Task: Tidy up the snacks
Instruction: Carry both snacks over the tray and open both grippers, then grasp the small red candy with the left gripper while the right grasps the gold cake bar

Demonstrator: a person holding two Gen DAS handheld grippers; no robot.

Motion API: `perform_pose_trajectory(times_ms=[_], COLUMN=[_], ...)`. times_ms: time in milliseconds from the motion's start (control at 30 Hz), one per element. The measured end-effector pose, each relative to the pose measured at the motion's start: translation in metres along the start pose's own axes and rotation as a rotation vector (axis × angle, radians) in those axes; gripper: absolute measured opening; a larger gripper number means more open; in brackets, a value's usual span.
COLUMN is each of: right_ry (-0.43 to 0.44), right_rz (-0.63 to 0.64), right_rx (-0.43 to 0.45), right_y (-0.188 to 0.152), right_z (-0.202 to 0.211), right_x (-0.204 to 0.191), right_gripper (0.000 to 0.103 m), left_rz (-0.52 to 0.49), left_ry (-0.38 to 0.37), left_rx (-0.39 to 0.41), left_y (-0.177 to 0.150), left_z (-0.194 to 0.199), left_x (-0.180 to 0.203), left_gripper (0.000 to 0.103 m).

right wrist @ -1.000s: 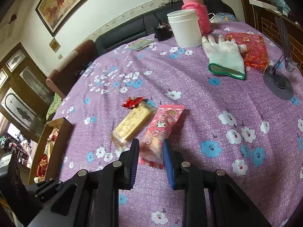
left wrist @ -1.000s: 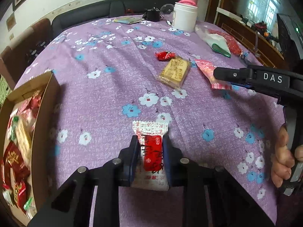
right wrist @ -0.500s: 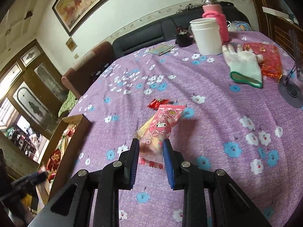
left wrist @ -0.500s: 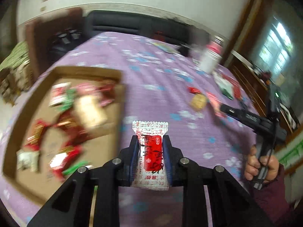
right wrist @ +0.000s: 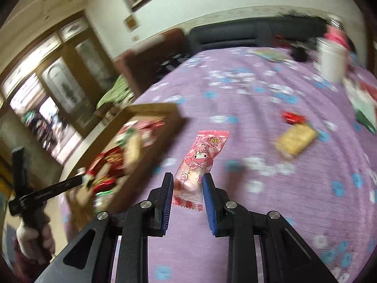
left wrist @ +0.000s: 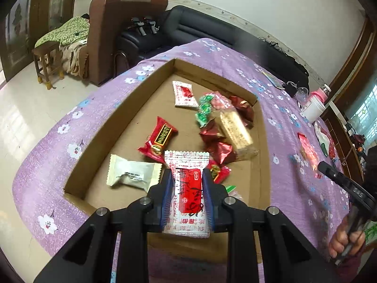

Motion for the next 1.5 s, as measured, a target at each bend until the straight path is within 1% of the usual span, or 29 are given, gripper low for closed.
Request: perform_pose_trajectory(times_ms=[133, 167, 200, 267, 300, 333, 367, 433, 467, 533, 600, 667, 733, 767, 800, 867, 967, 1100, 1233, 1267, 1400, 1500], right_ry=[0.042, 0.045, 0.048, 0.045, 0.042, 0.038, 0.034, 0.024, 0.019, -0.001, -0.023, -0.046, -0.051, -0.05, -0.051, -0.056, -0.062, -0.071, -0.094, -0.105, -0.159, -0.193], right_rz=[0.105, 0.125, 0.148, 0.185, 0.202, 0.224, 0.238, 0.268, 0.277, 0.293, 0.304, 0.306, 0.306, 0.307, 0.309, 0.316, 0.311, 0.28, 0.236, 0.222, 0.155, 0.079], right_rx=[-0.05, -0.059, -0.074, -0.097, -0.108, -0.123, -0.132, -0.15, -0.157, -0.171, -0.177, -0.165, -0.166, -0.165, -0.157, -0.129, -0.097, -0.07, -0.042, -0.036, -0.017, -0.008], right_y=[-0.002, -0.004, -0.006, -0.009, -0.01, -0.012, -0.015, -0.018, -0.019, -0.022, -0.026, -0.026, -0.027, -0.028, -0.029, -0.03, -0.03, -0.029, -0.029, -0.029, -0.027, -0.025], right_z=[-0.018, -0.022, -0.029, -0.041, -0.048, -0.056, -0.06, -0.073, -0.077, -0.088, -0.095, -0.099, -0.099, -0.097, -0.093, -0.083, -0.068, -0.051, -0.032, -0.027, -0.007, 0.008], right_x=[-0.055, -0.064, -0.075, -0.093, -0.101, -0.111, -0.115, -0.128, -0.132, -0.138, -0.141, -0.14, -0.138, -0.138, -0.138, -0.137, -0.132, -0.119, -0.094, -0.086, -0.044, -0.009], right_gripper=[0.028, 0.028, 0.028, 0.028, 0.028, 0.028, 0.028, 0.028, 0.028, 0.028, 0.029, 0.029, 0.03, 0.036, 0.048, 0.062, 0.062, 0.062, 0.064, 0.066, 0.066, 0.066], left_rz=[0.035, 0.042, 0.04, 0.037, 0.039, 0.042, 0.044, 0.044, 0.042, 0.033, 0.031, 0.041, 0.059, 0.068, 0.079, 0.095, 0.097, 0.073, 0.035, 0.027, -0.031, -0.057], left_ry=[0.015, 0.018, 0.016, 0.003, -0.004, -0.008, -0.017, -0.027, -0.027, -0.018, -0.01, -0.014, -0.015, -0.014, -0.015, -0.021, -0.022, -0.023, 0.004, 0.008, 0.031, 0.014], left_rx=[-0.012, -0.014, -0.012, -0.007, -0.001, 0.005, 0.017, 0.035, 0.044, 0.07, 0.087, 0.099, 0.104, 0.104, 0.102, 0.1, 0.098, 0.096, 0.1, 0.102, 0.105, 0.094], left_y=[-0.002, -0.002, 0.0, 0.0, 0.0, 0.0, 0.0, -0.001, -0.001, -0.002, -0.001, -0.001, -0.002, -0.001, -0.002, -0.002, -0.003, -0.005, -0.008, -0.008, -0.011, -0.013], left_z=[-0.006, -0.007, -0.008, -0.007, -0.004, -0.002, 0.003, 0.011, 0.015, 0.026, 0.033, 0.039, 0.043, 0.043, 0.044, 0.044, 0.044, 0.047, 0.054, 0.055, 0.057, 0.054], left_x=[-0.014, -0.017, -0.017, -0.018, -0.018, -0.019, -0.019, -0.019, -0.02, -0.021, -0.022, -0.025, -0.028, -0.029, -0.03, -0.031, -0.03, -0.018, -0.001, 0.004, 0.025, 0.039], left_gripper=[0.025, 0.025, 0.027, 0.034, 0.04, 0.043, 0.045, 0.054, 0.057, 0.069, 0.073, 0.076, 0.081, 0.082, 0.082, 0.082, 0.082, 0.082, 0.082, 0.082, 0.082, 0.082])
Point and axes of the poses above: each gripper's, at about its wrist camera, not at the fingertips, and z roughly against the way its jaws point, x to its right, y to its top, the point moved 3 cm from there along -z, roughly the way its jaws point, and after that the axes turned 5 degrees about -z, right-handed, at the moved point
